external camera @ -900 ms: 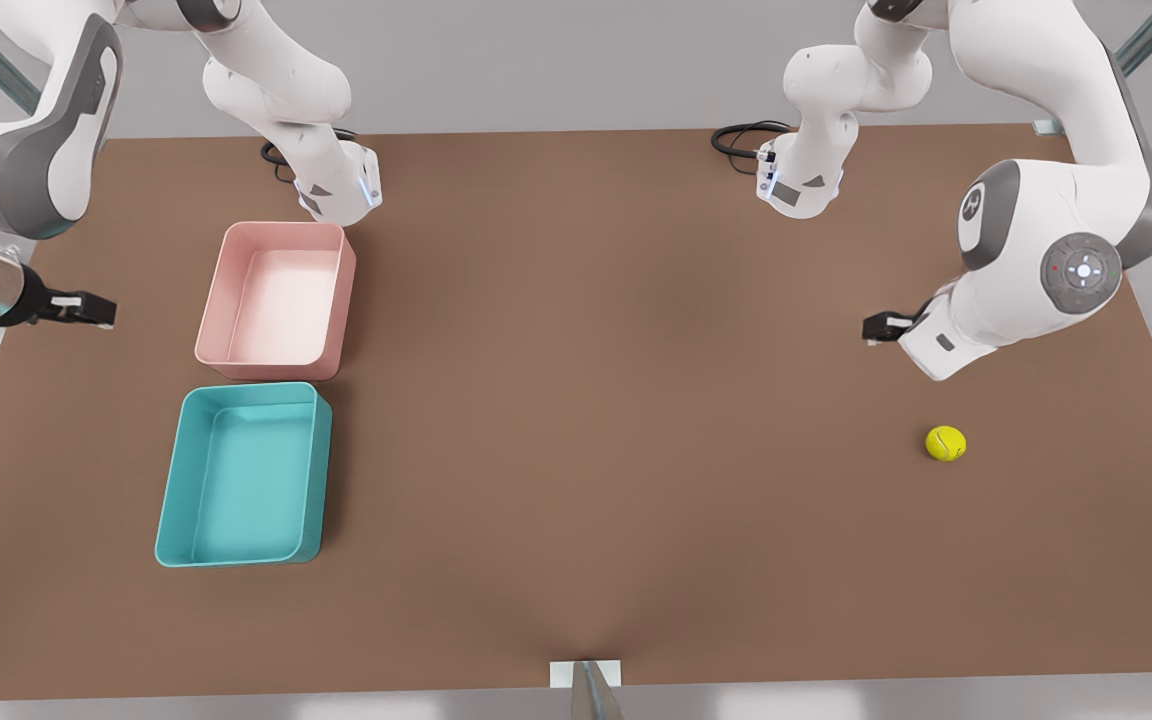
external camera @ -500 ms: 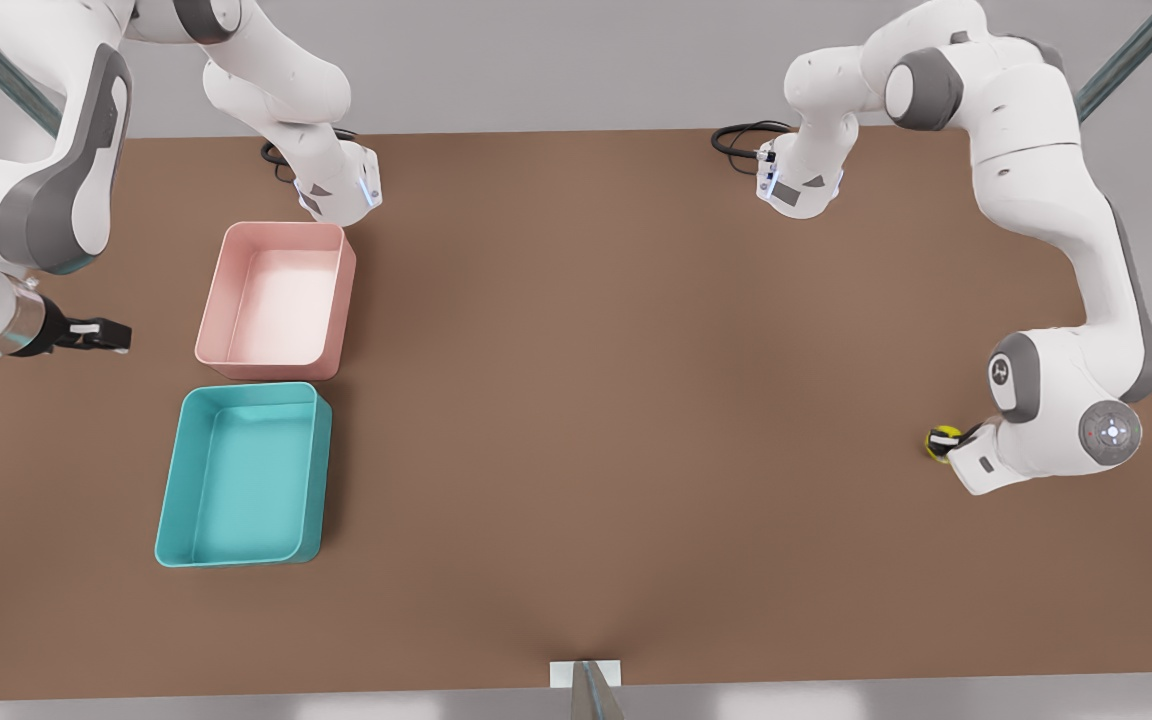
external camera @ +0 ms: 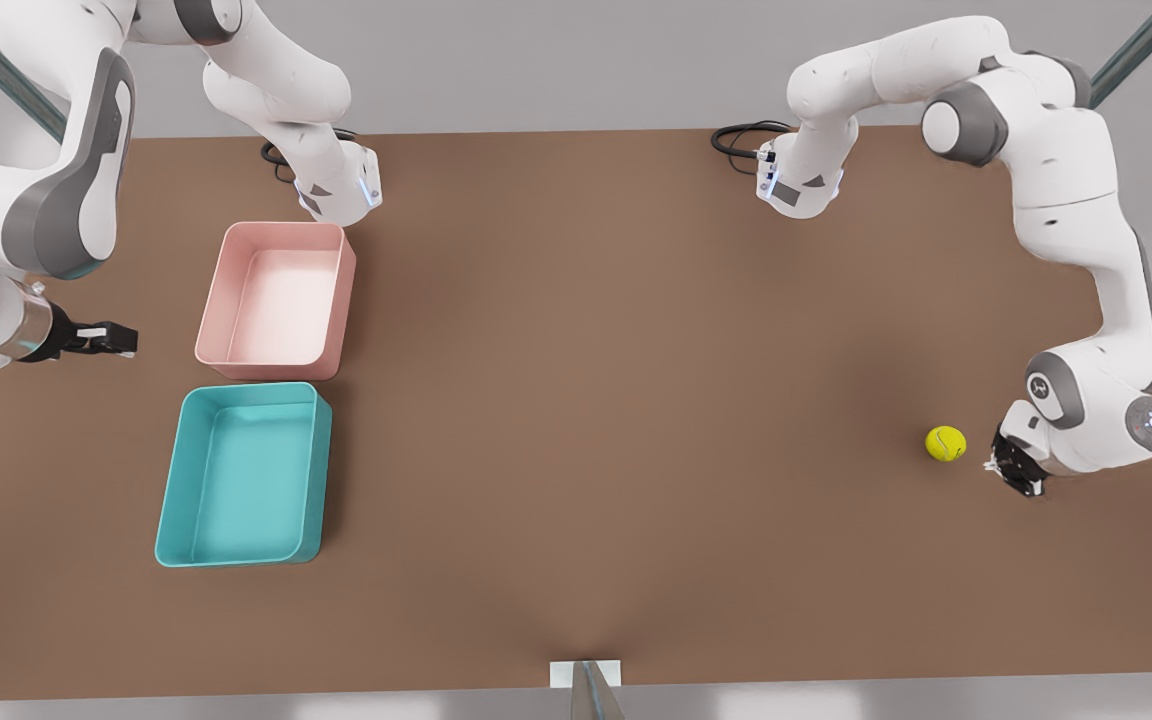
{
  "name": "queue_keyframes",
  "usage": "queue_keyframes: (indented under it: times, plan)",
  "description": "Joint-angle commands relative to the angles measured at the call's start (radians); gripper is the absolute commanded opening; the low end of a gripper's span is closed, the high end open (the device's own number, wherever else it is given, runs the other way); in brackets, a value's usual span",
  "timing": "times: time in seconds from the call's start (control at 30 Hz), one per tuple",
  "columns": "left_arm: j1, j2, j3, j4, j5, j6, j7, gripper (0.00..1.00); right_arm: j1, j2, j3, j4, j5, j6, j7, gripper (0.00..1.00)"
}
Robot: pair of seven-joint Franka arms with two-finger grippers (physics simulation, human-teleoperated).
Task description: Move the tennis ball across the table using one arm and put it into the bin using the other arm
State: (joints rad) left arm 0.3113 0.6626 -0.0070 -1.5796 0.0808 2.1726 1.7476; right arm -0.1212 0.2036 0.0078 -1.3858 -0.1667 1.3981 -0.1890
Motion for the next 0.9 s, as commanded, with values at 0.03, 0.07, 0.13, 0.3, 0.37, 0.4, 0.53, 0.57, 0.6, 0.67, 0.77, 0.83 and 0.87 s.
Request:
queue_keyframes:
  times: [0.03, 0.07, 0.13, 0.3, 0.37, 0.4, 0.53, 0.57, 0.6, 0.67, 0.77, 0.83, 0.87]
  plan:
    - [0.009, -0.051, 0.007, -0.077, 0.129, 0.096, 0.696, 0.21, 0.000, -0.001, 0.000, -0.001, 0.001, -0.002, -0.018, 1.00]
    - [0.020, -0.051, 0.007, -0.079, 0.129, 0.096, 0.635, 0.21, 0.000, -0.001, 0.000, -0.002, 0.001, -0.002, -0.020, 1.00]
    - [0.035, -0.051, 0.007, -0.121, 0.116, 0.206, 0.396, 0.21, 0.000, 0.013, 0.000, 0.001, 0.001, -0.005, -0.020, 1.00]
    - [0.043, -0.023, 0.008, -0.207, 0.114, 0.354, 0.259, 0.21, 0.000, 0.014, 0.000, 0.001, 0.003, -0.010, -0.024, 1.00]
    - [0.043, -0.009, 0.007, -0.214, 0.109, 0.358, 0.156, 0.21, 0.000, 0.016, 0.000, 0.001, 0.003, -0.010, -0.024, 1.00]
    - [0.042, -0.006, 0.007, -0.217, 0.102, 0.360, 0.116, 0.21, 0.000, 0.016, 0.000, 0.001, 0.001, -0.010, -0.024, 1.00]
    - [0.043, -0.005, 0.007, -0.247, 0.100, 0.352, 0.116, 0.21, 0.000, 0.017, 0.000, 0.001, 0.001, -0.010, -0.024, 1.00]
    - [0.043, 0.002, 0.007, -0.255, 0.102, 0.352, 0.121, 0.21, 0.000, 0.017, 0.000, 0.001, 0.001, -0.010, -0.024, 1.00]
    - [0.043, 0.002, 0.008, -0.257, 0.102, 0.349, 0.119, 0.21, 0.000, 0.017, 0.000, 0.001, 0.001, -0.010, -0.024, 1.00]
    - [0.035, -0.001, 0.007, -0.258, 0.100, 0.348, 0.084, 0.21, 0.000, 0.017, 0.000, 0.001, 0.001, -0.010, -0.024, 1.00]
    - [0.032, -0.001, 0.007, -0.257, 0.100, 0.348, 0.082, 0.21, 0.000, 0.017, 0.000, 0.001, 0.001, -0.010, -0.024, 1.00]
    - [0.020, -0.003, 0.007, -0.257, 0.100, 0.348, 0.052, 0.21, 0.000, 0.017, 0.000, 0.001, 0.003, -0.010, -0.024, 1.00]
    - [0.008, -0.011, 0.007, -0.257, 0.100, 0.329, 0.012, 0.21, 0.000, 0.017, 0.000, 0.001, 0.001, -0.010, -0.024, 1.00]
